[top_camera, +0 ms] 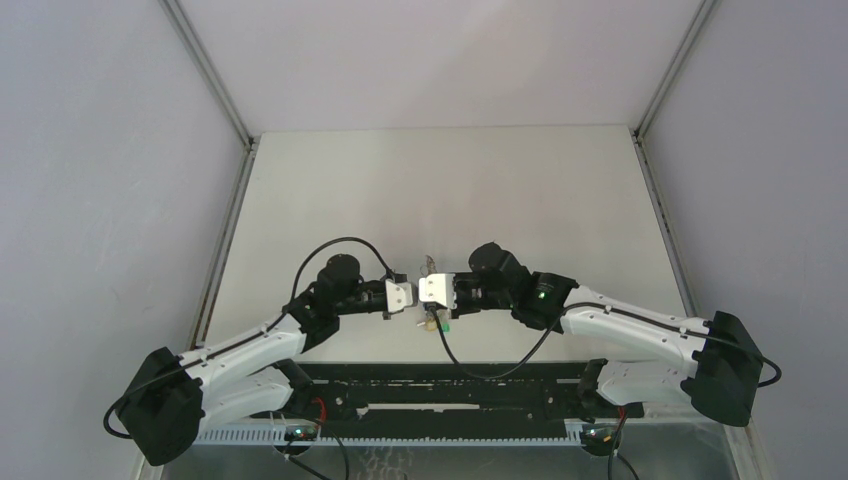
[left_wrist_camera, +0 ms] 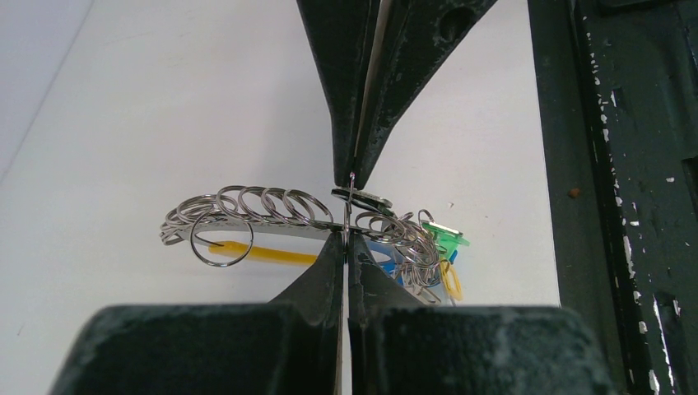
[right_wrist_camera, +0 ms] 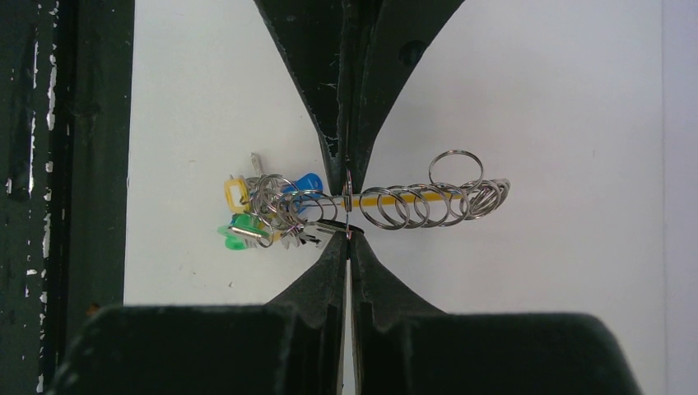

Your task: Put the keys on the keyring

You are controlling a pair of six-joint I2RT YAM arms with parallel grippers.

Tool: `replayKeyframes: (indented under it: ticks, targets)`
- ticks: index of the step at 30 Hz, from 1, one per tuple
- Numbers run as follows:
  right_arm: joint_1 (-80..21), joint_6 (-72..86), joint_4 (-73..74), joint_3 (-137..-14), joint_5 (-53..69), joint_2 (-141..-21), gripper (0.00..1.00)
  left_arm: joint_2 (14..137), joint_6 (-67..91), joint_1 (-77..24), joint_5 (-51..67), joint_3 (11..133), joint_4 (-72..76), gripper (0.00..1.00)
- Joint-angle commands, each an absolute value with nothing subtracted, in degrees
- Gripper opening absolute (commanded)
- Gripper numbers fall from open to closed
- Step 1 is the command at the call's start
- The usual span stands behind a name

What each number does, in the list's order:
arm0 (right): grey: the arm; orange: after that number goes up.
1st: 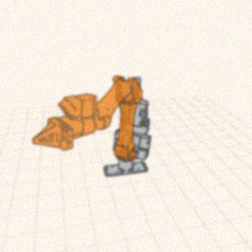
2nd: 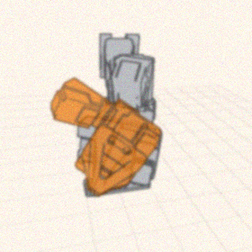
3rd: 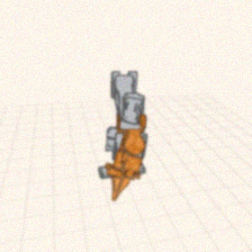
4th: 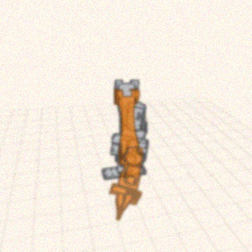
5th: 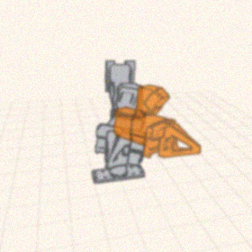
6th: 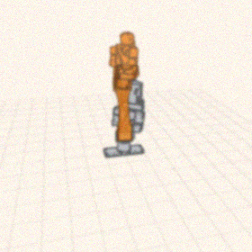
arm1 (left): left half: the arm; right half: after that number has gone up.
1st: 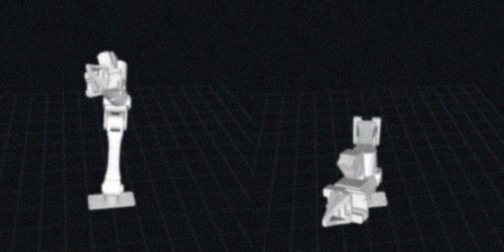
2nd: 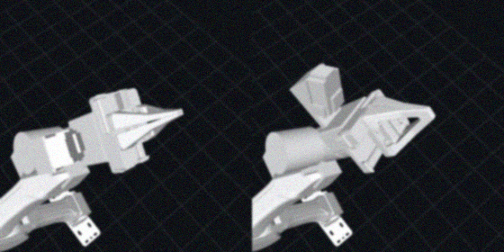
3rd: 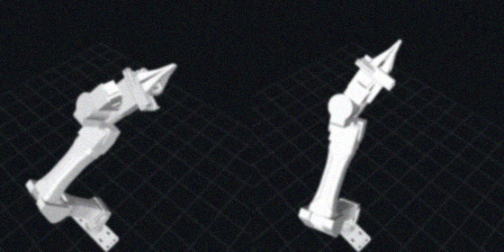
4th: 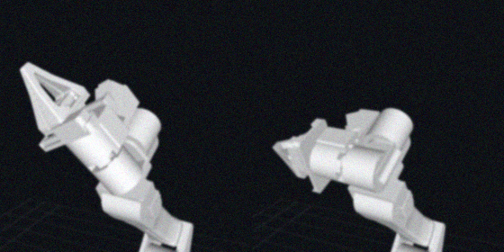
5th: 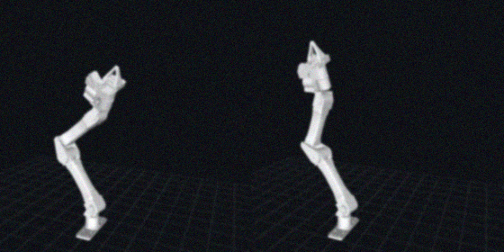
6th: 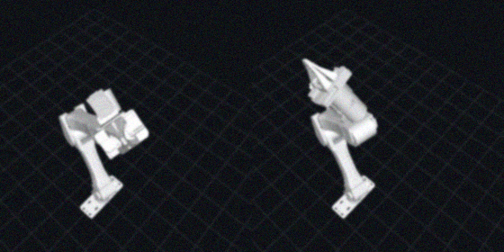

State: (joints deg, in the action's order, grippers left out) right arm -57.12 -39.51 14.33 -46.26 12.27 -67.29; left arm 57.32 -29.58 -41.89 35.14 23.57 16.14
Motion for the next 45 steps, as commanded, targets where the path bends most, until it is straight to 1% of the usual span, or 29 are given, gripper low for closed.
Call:
replayKeyframes:
  ticks: [1, 45]
  targets:
    - [-56.9, -38.5, 12.4, -48.9, 12.2, -66.1, 0.0, 56.1, -30.7, -42.2, 36.1, 23.1, 19.3, 0.0]
    - [-56.9, -39.8, 13.7, -50.4, 16.0, -67.9, 0.0, 56.6, -30.9, -42.5, 37.6, 23.3, 19.3, 0.0]
